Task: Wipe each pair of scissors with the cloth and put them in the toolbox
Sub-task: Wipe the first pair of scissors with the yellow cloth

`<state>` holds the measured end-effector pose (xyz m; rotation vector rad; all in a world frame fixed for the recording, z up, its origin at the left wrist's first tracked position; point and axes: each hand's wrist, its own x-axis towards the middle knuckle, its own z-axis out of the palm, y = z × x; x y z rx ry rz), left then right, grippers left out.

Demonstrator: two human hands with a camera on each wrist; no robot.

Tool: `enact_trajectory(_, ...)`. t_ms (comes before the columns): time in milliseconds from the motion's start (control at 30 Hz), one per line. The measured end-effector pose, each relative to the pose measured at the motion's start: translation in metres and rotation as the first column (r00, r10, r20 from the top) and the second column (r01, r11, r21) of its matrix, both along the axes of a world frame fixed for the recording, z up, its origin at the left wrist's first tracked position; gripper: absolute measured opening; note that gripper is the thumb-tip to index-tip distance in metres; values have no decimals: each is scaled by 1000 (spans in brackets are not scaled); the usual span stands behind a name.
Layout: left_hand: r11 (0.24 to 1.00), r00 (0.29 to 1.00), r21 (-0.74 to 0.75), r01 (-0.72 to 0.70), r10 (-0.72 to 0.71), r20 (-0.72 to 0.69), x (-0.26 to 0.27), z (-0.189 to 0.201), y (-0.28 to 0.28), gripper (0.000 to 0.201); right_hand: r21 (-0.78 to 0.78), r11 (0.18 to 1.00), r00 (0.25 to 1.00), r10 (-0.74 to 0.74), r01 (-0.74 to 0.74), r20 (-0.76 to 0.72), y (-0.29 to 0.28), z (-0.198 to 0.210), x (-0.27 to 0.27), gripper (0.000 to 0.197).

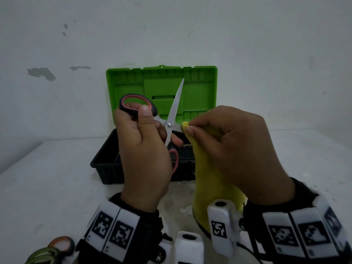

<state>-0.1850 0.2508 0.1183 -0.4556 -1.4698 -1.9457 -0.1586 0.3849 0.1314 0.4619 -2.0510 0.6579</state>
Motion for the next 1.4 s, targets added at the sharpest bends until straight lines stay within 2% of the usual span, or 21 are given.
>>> enact_trajectory(167,998,999,50,-35,34,6,0,-2,0,19,13,1000,999,12,-12,-52,-13,-3,2,6)
enact_trajectory(333,998,999,32,-54,54,-1,-2,-2,-1,18,-11,1000,1000,-20,20,5,-3,-4,0,8)
enact_trajectory(500,995,996,34,-92,92,5,-5,-5,-1,18,18,999,998,-47,48,-38,-19,-7,1,9)
enact_trajectory(700,994,995,38,-100,100,-6,-7,0,-7,17,-20,995,995,-96,97,32,-6,-7,-5,8)
enact_trajectory(900,993,994,47,-109,110,-19,-5,-1,-5,17,-32,997,998,-68,67,-20,-18,-8,-3,9)
enact_trajectory(1067,992,994,66,-108,106,33,-4,-3,-3,17,-30,994,993,-105,107,50,-5,-9,-1,9)
enact_trajectory(1267,991,992,59,-124,122,36,9,2,-2,18,-40,993,994,-106,107,15,-11,-9,12,8)
enact_trajectory(1400,989,990,74,-124,118,83,14,4,-8,18,-34,990,989,-136,137,54,2,-12,19,7)
